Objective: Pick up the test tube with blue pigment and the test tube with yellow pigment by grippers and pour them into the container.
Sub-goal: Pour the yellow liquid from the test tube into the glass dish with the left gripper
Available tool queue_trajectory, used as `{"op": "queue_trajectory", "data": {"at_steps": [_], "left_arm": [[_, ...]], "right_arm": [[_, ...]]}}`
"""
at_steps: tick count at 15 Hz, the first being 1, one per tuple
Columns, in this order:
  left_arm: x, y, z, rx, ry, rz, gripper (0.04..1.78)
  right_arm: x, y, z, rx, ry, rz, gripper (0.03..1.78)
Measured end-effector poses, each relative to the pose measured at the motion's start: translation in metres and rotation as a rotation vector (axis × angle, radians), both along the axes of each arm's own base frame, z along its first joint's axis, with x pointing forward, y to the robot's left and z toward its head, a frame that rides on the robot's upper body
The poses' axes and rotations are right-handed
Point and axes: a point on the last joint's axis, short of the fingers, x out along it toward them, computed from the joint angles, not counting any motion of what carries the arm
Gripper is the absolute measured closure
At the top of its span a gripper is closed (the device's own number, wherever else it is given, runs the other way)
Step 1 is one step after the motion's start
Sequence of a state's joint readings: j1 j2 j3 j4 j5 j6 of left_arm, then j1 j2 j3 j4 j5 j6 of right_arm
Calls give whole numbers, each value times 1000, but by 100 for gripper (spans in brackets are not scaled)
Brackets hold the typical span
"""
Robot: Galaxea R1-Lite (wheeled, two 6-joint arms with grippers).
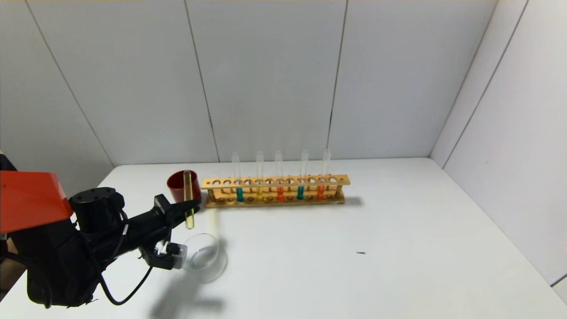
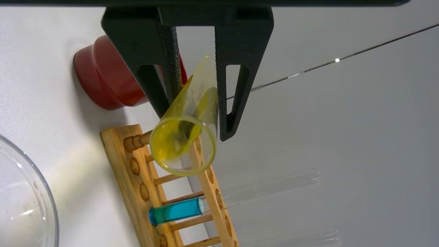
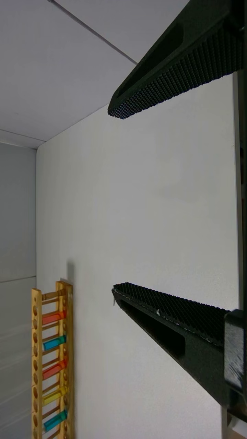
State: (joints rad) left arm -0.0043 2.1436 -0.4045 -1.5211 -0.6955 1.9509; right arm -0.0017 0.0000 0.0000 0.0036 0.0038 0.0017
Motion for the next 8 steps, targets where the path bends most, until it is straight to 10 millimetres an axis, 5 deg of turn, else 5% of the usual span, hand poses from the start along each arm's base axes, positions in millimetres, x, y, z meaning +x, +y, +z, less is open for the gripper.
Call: {"op": "queue_trajectory", "data": {"at_steps": [8], "left_arm": [[2, 0, 0, 49, -45, -10, 149]], "right_arm": [[0, 0, 0, 0, 0, 0, 6]]}}
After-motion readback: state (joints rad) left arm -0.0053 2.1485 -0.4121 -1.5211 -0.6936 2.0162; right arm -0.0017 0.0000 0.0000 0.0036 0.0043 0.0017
